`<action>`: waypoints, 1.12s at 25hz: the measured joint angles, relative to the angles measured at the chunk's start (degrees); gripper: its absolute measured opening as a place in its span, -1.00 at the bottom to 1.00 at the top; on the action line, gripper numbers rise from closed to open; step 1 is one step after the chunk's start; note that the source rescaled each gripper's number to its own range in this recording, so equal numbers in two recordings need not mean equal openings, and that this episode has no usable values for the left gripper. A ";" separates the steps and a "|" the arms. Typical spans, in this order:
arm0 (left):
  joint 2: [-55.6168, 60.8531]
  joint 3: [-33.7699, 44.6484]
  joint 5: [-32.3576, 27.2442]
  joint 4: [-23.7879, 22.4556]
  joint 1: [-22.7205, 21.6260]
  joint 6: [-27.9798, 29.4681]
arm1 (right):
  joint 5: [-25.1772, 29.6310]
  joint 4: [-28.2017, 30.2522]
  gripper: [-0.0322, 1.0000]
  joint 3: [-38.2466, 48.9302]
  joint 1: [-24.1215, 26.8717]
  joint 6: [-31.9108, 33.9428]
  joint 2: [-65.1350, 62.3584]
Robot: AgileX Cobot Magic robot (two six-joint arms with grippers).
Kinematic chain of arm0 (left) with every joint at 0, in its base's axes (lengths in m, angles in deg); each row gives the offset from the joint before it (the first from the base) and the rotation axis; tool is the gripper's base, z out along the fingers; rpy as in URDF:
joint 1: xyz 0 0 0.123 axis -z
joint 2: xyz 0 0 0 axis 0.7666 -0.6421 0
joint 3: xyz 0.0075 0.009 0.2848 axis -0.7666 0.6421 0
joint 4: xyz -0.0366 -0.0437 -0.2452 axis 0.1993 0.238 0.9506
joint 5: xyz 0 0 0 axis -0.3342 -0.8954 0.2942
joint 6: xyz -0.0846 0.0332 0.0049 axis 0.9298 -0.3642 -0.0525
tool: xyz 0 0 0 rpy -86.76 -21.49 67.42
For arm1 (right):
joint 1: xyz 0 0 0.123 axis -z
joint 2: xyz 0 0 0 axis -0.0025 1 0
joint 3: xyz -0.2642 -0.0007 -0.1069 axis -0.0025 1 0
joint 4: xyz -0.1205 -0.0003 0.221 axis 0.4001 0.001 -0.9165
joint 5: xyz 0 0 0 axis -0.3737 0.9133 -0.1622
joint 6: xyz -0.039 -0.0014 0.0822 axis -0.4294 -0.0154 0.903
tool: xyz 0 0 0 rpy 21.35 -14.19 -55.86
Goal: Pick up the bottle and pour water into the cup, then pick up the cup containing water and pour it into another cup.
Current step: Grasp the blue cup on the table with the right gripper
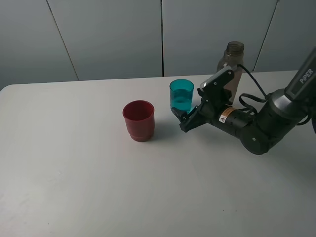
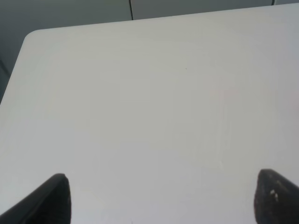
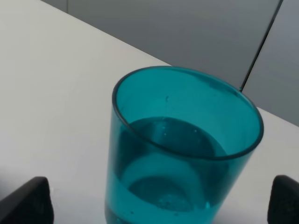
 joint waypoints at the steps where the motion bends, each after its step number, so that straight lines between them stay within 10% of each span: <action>1: 0.00 0.00 0.00 0.00 0.00 0.00 | 0.06 0.00 0.99 -0.17 0.00 0.00 0.00; 28: 0.00 0.00 0.00 0.00 0.00 0.00 | 2.73 -10.43 0.99 -5.41 -4.13 0.10 2.21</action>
